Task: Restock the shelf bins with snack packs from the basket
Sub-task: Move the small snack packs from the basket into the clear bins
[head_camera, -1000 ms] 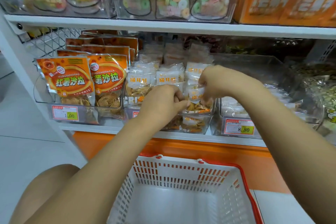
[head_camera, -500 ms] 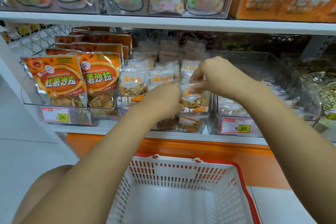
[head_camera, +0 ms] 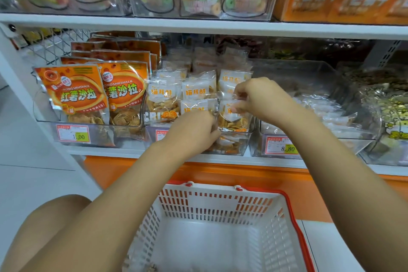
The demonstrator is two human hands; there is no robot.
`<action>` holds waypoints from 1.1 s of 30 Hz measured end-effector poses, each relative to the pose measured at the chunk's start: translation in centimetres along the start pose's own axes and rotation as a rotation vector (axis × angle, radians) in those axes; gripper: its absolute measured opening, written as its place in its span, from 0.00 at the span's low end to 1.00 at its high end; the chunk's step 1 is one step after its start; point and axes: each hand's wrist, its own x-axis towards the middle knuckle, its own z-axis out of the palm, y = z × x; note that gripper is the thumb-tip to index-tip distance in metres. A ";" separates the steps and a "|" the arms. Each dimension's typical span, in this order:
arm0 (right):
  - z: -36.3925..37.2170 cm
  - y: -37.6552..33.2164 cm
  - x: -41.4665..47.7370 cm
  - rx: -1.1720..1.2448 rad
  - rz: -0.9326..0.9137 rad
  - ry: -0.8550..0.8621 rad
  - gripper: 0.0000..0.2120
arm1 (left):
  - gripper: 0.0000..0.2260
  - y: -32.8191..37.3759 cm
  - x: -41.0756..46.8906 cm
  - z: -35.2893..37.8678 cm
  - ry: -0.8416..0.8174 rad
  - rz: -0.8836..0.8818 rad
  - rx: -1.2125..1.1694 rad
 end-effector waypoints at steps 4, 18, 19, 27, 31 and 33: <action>1.1 -0.2 -1.7 0.124 -0.026 0.234 0.18 | 0.18 -1.1 -1.4 0.5 -0.059 0.056 -0.058; 13.5 -6.2 -11.0 0.296 -0.246 -0.169 0.14 | 0.18 -4.6 -7.9 5.5 -0.227 -0.034 0.096; 15.5 -6.5 -11.6 0.302 -0.216 -0.267 0.13 | 0.17 -5.2 -8.7 6.5 -0.303 -0.106 0.112; 29.3 -9.4 -15.9 0.294 -0.267 -0.865 0.22 | 0.28 -12.3 -14.8 13.6 -0.666 -0.615 0.323; 31.7 -13.0 -15.9 0.557 -0.275 -0.900 0.26 | 0.29 -12.7 -15.9 14.7 -0.758 -0.609 0.269; 32.3 -15.1 -15.8 0.727 -0.244 -0.909 0.28 | 0.23 -12.6 -15.6 14.8 -0.771 -0.573 0.278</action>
